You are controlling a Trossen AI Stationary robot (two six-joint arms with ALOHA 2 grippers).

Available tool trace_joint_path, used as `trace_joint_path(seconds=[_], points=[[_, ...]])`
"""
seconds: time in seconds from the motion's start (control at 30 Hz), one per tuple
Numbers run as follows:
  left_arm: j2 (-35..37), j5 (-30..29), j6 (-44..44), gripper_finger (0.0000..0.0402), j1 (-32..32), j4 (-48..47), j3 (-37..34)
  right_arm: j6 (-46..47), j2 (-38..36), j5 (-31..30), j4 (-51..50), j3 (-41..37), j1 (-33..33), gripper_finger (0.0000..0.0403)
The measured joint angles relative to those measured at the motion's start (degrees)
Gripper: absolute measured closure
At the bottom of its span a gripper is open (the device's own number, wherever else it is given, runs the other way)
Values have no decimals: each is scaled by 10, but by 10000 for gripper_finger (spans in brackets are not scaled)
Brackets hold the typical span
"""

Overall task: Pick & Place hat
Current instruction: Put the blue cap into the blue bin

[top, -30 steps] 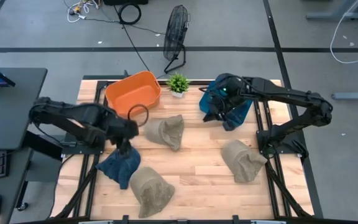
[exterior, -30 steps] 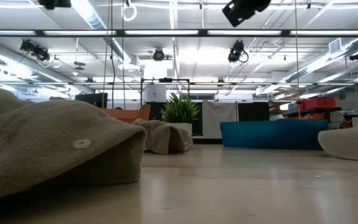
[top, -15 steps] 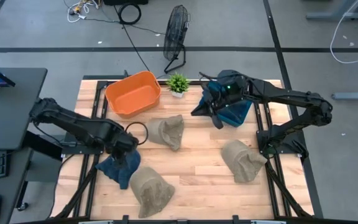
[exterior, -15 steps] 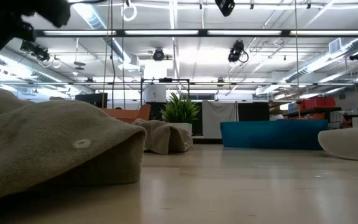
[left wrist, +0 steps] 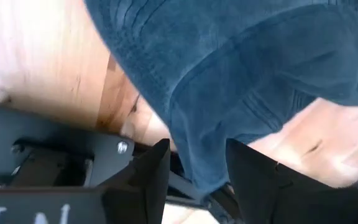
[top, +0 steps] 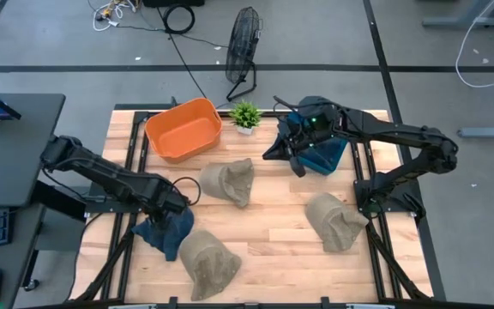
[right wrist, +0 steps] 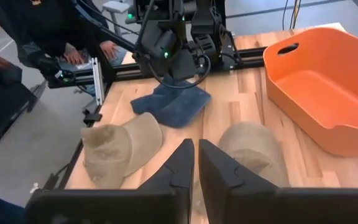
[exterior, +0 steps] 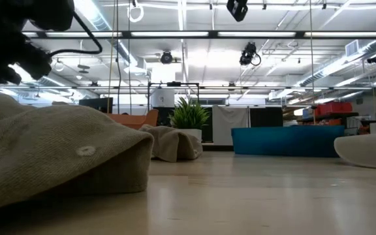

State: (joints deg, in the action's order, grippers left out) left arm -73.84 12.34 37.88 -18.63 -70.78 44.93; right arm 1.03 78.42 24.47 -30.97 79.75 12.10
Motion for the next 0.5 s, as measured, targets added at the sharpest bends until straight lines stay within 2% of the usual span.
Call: trace_joint_path(seconds=[0.33, 0.43, 0.5], points=[[0, 0, 4, 243, 0, 99, -67, -4, 10, 0, 33, 0, 0, 375], [0, 7, 5, 266, 0, 119, -69, -4, 9, 0, 20, 0, 0, 380], [0, 17, 13, 298, 0, 126, -66, -5, 9, 0, 7, 0, 0, 381]])
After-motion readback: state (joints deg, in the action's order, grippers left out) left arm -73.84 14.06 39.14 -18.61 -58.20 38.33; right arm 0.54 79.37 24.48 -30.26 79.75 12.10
